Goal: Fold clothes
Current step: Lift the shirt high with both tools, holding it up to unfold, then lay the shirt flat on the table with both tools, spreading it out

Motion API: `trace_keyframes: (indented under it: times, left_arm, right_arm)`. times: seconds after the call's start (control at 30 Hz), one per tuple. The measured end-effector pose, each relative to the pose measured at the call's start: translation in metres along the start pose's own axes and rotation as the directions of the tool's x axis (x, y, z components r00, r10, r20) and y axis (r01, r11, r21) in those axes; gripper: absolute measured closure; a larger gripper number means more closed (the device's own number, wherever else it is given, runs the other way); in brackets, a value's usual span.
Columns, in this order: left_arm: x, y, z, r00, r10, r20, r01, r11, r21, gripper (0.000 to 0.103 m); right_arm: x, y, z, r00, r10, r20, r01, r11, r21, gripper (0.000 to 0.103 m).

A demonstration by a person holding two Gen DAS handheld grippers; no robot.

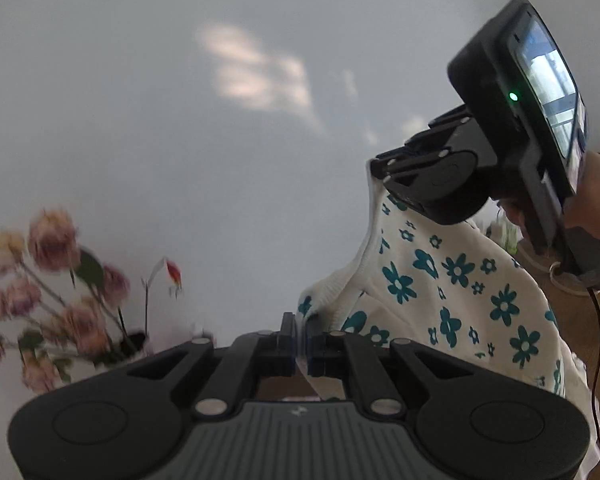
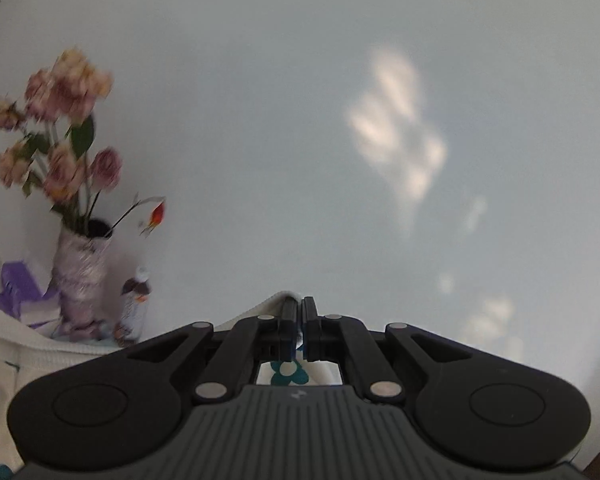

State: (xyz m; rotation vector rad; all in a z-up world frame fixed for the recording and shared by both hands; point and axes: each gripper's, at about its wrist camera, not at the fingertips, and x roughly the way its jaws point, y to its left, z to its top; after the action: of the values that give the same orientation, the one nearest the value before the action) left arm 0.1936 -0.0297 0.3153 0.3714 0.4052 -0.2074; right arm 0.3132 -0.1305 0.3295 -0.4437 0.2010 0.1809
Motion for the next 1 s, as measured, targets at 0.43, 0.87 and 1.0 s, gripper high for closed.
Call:
trace_keyframes:
  times: [0.43, 0.87, 1.0]
  left_arm:
    - [0.109, 0.097, -0.188, 0.926, -0.015, -0.377, -0.065, 0.978, -0.199, 0.099]
    - [0.086, 0.101, -0.211, 0.938, 0.009, -0.347, -0.047, 0.994, -0.102, 0.043]
    - [0.068, 0.069, -0.228, 0.948, -0.045, -0.314, 0.09, 0.987, 0.13, 0.043]
  right_arm:
    - [0.101, 0.167, -0.071, 0.91, 0.373, -0.181, -0.36, 0.928, 0.1, 0.069]
    - [-0.057, 0.107, -0.182, 0.803, 0.451, -0.389, -0.468, 0.882, 0.057, 0.039]
    - [-0.094, 0.12, -0.23, 0.751, 0.452, -0.482, -0.507, 0.862, 0.018, 0.039]
